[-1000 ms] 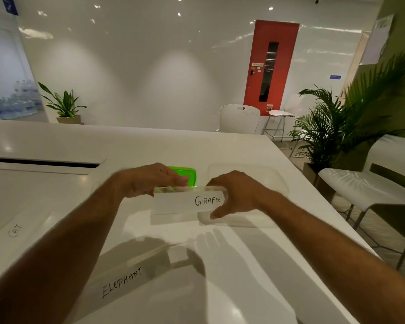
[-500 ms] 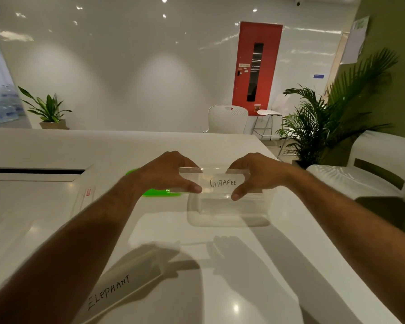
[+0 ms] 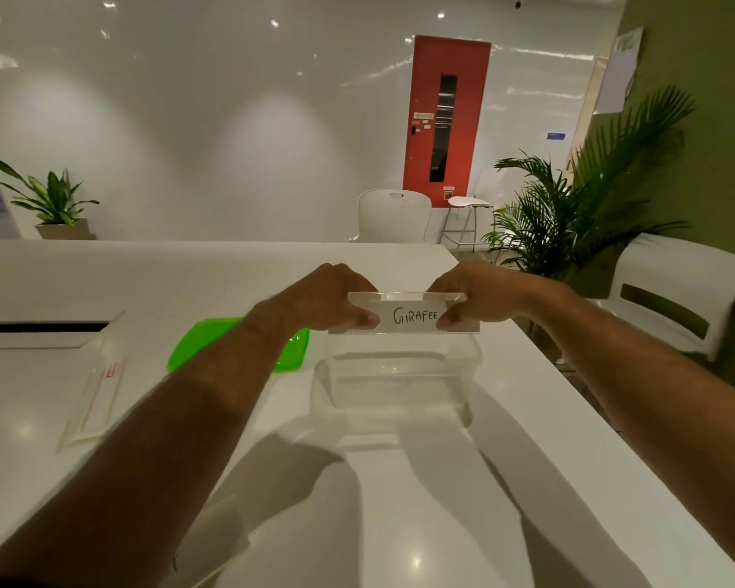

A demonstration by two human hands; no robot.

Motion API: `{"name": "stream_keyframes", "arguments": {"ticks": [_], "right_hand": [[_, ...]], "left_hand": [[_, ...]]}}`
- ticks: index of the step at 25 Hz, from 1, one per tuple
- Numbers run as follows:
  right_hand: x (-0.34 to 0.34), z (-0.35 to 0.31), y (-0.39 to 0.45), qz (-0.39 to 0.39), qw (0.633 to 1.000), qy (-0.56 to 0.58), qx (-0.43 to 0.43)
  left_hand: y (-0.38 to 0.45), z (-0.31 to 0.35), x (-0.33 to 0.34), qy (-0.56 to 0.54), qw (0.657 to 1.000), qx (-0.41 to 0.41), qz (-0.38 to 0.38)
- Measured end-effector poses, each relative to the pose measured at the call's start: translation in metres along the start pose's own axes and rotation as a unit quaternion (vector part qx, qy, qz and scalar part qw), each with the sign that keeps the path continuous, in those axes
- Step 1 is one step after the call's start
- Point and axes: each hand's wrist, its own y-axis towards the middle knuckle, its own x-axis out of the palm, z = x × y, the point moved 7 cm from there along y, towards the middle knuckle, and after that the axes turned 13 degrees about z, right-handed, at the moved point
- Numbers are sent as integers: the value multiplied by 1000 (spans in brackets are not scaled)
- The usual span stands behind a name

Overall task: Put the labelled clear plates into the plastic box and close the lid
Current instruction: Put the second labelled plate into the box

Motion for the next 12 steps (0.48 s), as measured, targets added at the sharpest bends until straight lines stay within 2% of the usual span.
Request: {"name": "stream_keyframes", "arguments": {"ticks": [12], "right_hand": [[64, 47, 47, -52, 996, -57, 34]], "left_hand": [[51, -46, 68, 99, 992, -3, -76]]}}
